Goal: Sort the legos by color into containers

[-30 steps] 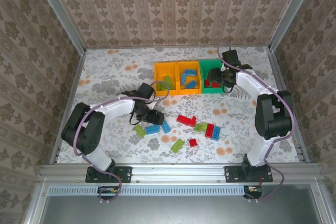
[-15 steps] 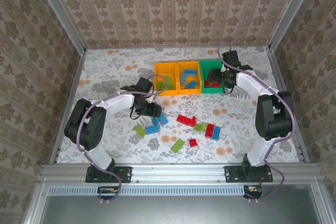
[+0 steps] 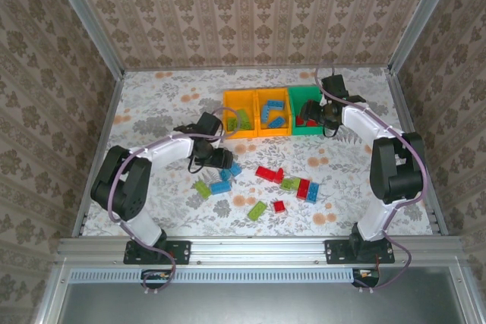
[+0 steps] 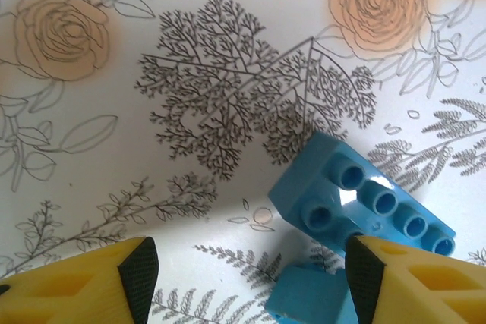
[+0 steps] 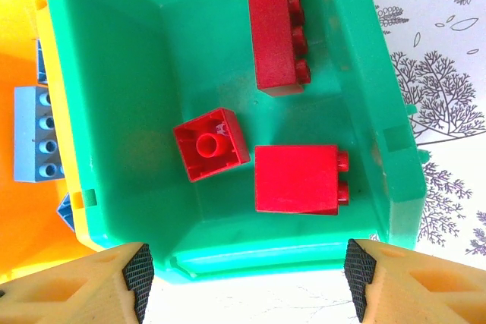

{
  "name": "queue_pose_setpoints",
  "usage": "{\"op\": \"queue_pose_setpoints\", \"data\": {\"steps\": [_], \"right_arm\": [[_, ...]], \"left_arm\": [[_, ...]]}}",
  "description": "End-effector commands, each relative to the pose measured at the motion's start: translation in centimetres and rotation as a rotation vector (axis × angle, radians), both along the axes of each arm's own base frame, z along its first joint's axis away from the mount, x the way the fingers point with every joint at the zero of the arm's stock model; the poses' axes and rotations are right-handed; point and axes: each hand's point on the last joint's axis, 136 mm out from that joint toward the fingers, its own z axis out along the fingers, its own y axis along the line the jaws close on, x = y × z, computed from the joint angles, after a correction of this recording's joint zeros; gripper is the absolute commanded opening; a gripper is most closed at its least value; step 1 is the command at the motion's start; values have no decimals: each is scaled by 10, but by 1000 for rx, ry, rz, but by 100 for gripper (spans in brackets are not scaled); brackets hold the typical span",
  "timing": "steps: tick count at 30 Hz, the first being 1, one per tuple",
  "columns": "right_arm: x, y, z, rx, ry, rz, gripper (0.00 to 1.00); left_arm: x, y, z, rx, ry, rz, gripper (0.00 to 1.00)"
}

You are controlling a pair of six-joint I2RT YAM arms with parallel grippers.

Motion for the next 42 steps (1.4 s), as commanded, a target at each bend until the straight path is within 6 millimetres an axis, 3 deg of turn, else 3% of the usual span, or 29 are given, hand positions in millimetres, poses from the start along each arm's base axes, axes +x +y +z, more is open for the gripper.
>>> {"op": "queue_pose_setpoints", "data": {"steps": [1, 4, 7, 12, 21, 32, 42], "right_arm": [[-2, 0, 11, 12, -28, -14, 71], [-3, -1, 12, 10, -29, -15, 71], [-5, -2, 12, 3, -28, -15, 71], [-8, -3, 11, -2, -24, -14, 72], [-6, -2, 9, 4, -24, -10, 72], [-8, -3, 1, -4, -10, -10, 73], [-9, -4, 0, -8, -8, -12, 74]], "left_arm": [[6, 4, 9, 2, -35, 53, 72], [14, 2, 12, 3, -37, 68, 75], [21, -14, 24, -52, -46, 55, 76], [11, -40, 26, -100, 16, 15, 78], [-20, -28, -3, -34, 182, 151, 78], [-16, -53, -12, -51, 240, 137, 74], [-2, -56, -26, -3, 238, 138, 67]]}}
